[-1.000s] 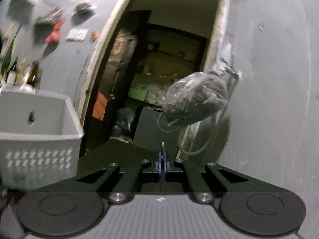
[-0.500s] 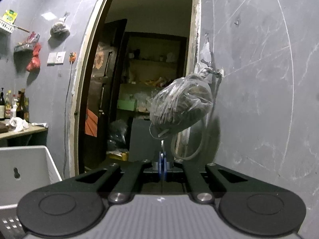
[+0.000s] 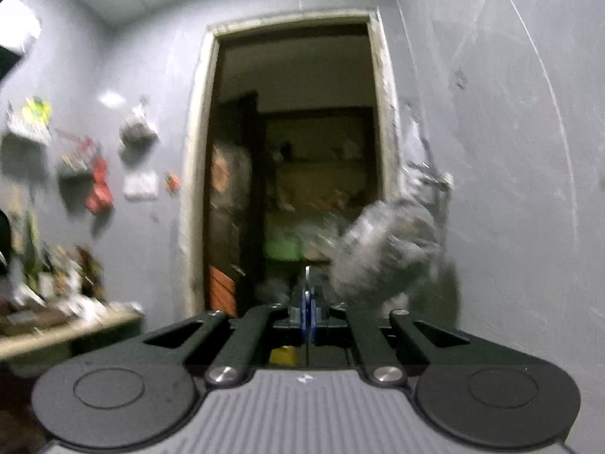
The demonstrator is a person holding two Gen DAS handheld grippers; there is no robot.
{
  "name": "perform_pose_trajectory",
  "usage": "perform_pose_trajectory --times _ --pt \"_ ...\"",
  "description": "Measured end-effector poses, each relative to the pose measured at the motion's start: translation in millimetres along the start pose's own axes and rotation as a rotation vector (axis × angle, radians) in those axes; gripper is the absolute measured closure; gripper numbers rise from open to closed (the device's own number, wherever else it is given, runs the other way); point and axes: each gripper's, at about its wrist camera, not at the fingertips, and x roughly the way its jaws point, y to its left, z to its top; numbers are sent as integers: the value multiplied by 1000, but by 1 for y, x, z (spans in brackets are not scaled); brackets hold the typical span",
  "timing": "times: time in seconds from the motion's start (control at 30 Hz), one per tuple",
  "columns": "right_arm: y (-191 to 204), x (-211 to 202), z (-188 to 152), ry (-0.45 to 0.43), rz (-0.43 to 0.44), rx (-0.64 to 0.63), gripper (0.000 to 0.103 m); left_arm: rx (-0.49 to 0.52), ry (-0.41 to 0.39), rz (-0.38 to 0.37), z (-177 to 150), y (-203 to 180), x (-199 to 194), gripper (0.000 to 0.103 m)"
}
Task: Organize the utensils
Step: 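Carry the fork over the caddy and open the right tool while the left tool holds the caddy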
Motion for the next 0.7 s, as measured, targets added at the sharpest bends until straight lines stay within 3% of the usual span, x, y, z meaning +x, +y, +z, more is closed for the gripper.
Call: perform_pose_trajectory --times 0.13,0.3,0.7 --pt "6 -2 15 -40 153 109 100 1 3 -2 -1 0 0 28" --pt "12 11 8 5 280 193 100 1 2 -2 -1 0 0 28" --pt "19 27 -44 187 284 188 100 -2 1 -2 -1 0 -2 28"
